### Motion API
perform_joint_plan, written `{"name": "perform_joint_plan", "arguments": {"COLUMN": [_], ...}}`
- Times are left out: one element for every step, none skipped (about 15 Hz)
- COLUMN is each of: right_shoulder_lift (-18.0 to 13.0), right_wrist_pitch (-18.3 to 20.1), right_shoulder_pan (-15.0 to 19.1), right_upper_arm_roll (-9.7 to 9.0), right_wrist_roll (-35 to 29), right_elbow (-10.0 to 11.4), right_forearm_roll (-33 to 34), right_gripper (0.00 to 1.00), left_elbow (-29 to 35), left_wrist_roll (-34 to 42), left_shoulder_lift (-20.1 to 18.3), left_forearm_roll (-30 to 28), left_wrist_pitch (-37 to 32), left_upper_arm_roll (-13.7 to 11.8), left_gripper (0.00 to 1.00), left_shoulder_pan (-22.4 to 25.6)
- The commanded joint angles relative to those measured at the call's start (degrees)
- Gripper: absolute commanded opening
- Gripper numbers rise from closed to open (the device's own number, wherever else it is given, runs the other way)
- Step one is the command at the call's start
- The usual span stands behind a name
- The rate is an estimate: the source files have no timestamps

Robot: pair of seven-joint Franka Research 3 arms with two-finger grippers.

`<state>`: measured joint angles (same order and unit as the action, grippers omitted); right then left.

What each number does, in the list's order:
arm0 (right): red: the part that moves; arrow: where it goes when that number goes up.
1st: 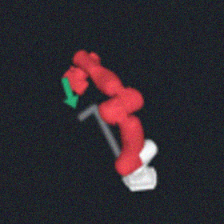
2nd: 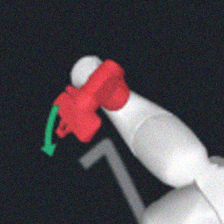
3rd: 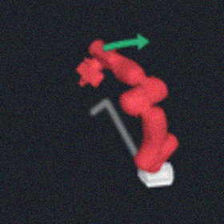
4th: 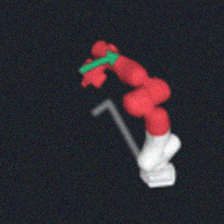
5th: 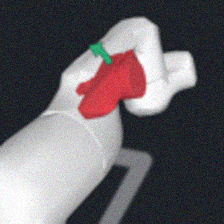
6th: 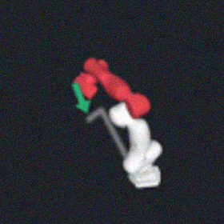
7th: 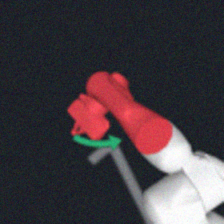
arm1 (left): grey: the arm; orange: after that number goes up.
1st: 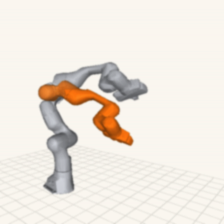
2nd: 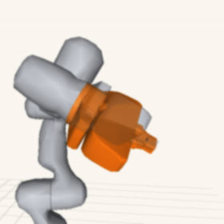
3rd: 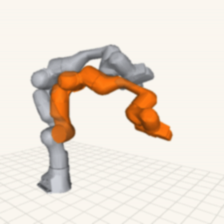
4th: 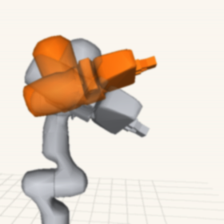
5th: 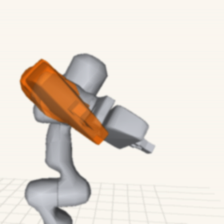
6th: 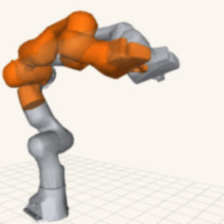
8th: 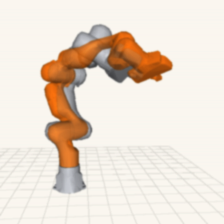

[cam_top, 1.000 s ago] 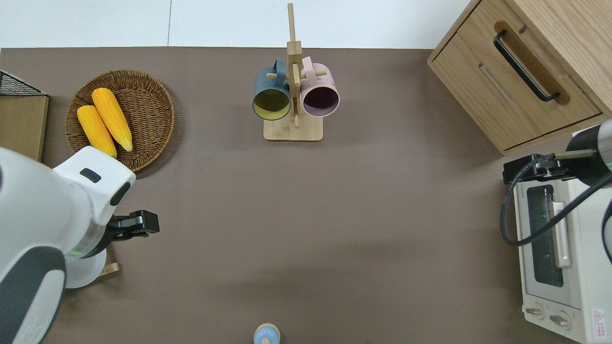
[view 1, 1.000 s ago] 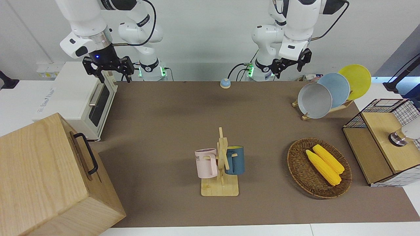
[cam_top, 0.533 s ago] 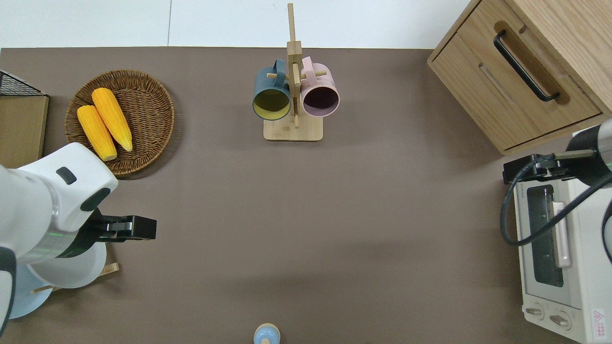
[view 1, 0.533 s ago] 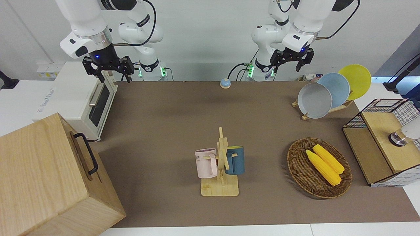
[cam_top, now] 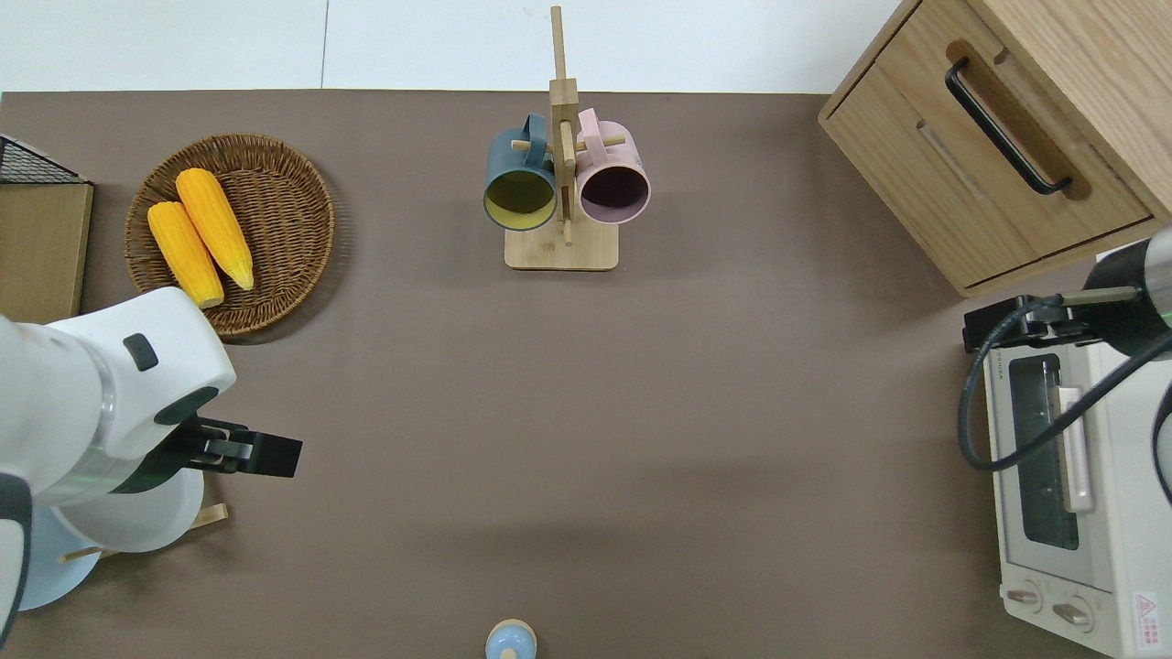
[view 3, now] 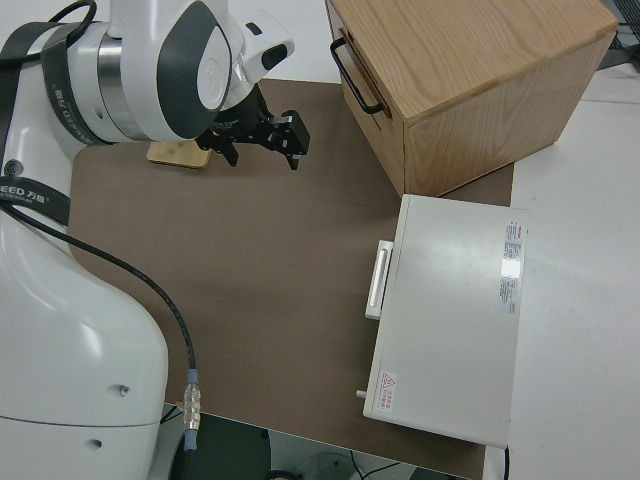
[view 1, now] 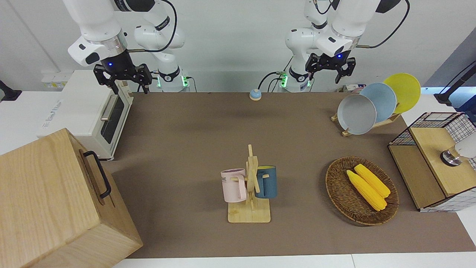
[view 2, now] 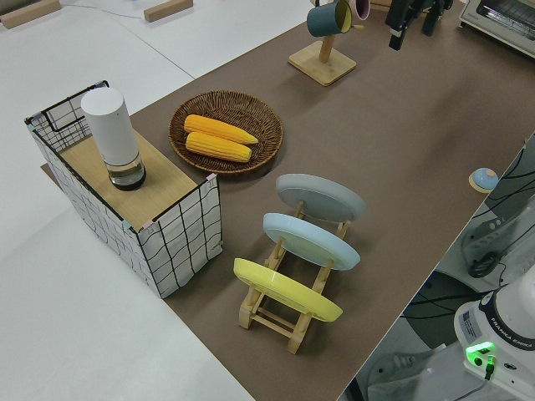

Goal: Pick gray plate from table and place it on lower plate rack with left arm

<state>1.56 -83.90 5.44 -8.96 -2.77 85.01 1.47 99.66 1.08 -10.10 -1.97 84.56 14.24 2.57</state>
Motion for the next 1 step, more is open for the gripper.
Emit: {"name": "perform_joint_plan", "arguments": {"right_shoulder_lift": [0.0], "right_wrist_pitch": [0.1], "right_shoulder_pan": [-0.4], "right_upper_arm_roll": [0.34], "right_wrist_roll": [-0.2], "right_elbow": [-0.4], "right_forearm_roll": [-0.2], "right_gripper": [0.983], "left_elbow": [-0.5], "left_wrist_roll": [0.1], "left_shoulder_lift": [-0.2], "left_forearm_roll": [-0.1], "left_wrist_pitch": [0.3], "left_upper_arm_roll": [0.2], "left_gripper": [1.00], "left_shoulder_pan": [0.2]}}
